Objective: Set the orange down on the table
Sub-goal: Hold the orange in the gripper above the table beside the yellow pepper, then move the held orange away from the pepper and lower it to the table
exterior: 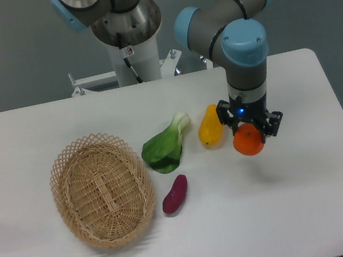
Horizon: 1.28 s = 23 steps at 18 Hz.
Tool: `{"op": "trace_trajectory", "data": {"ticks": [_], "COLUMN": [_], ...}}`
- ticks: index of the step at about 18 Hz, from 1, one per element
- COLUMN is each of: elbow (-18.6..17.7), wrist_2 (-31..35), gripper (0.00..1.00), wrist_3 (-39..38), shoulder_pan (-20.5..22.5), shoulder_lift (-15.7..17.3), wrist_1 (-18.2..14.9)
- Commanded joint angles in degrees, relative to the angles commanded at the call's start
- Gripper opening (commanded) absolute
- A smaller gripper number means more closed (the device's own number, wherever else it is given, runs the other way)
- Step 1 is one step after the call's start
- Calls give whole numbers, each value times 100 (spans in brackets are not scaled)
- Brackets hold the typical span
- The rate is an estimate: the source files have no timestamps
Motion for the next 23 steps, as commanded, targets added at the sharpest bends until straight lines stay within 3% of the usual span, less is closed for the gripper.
{"op": "trace_trajectory", "data": {"ticks": [6,12,16,20,23], "elbow": [35,-167,-193,-141,-123], "wrist_2": [-18,-79,-18,-9,-9], "gripper": [38,38,39,42,41], "wrist_3": [-9,-35,-263,-641,-746], "shoulder_pan": [0,62,-131,-386,-501], "shoulder_lift": [-9,-44,-324,-641,-773], "wrist_1": [-9,0,61,448,448]}}
